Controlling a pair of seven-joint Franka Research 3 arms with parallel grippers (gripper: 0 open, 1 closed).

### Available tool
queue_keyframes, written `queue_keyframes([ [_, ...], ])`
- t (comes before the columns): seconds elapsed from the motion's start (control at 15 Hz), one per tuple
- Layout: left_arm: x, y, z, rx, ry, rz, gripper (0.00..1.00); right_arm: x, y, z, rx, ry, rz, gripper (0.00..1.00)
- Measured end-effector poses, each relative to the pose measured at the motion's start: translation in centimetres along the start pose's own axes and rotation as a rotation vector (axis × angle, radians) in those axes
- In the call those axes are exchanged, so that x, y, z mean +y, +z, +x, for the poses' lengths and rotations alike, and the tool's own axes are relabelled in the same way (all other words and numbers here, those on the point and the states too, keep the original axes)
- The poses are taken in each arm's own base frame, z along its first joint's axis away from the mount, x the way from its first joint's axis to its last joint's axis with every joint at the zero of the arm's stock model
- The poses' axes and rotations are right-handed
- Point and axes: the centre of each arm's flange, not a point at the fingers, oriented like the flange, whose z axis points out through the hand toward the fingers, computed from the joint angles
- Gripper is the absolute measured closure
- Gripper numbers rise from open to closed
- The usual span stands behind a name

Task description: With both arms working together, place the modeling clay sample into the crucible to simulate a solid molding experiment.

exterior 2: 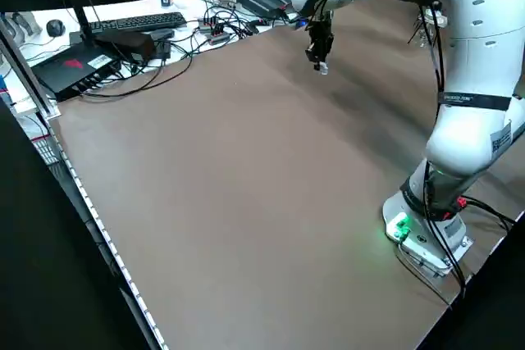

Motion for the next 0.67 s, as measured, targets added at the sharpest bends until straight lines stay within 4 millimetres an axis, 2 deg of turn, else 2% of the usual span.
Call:
queue_keyframes([
  [0.33, 1.5, -0.9, -0.6, 0.005, -0.013, -0.012, 0.69, 0.1, 1.3, 0.3, -0.025, -0.003, 0.001, 0.76],
  [0.47, 2.4, -2.0, -1.0, -0.006, -0.023, -0.008, 0.69, 0.1, 1.3, 0.3, -0.025, -0.006, 0.001, 0.78],
  [0.6, 3.3, -3.7, -1.3, -0.021, -0.037, -0.002, 0.69, 0.0, 1.3, 0.3, -0.025, -0.007, 0.0, 0.86],
  [0.67, 3.9, -4.6, -1.5, -0.025, -0.043, -0.002, 0.69, 0.0, 1.3, 0.3, -0.025, -0.012, 0.001, 0.87],
])
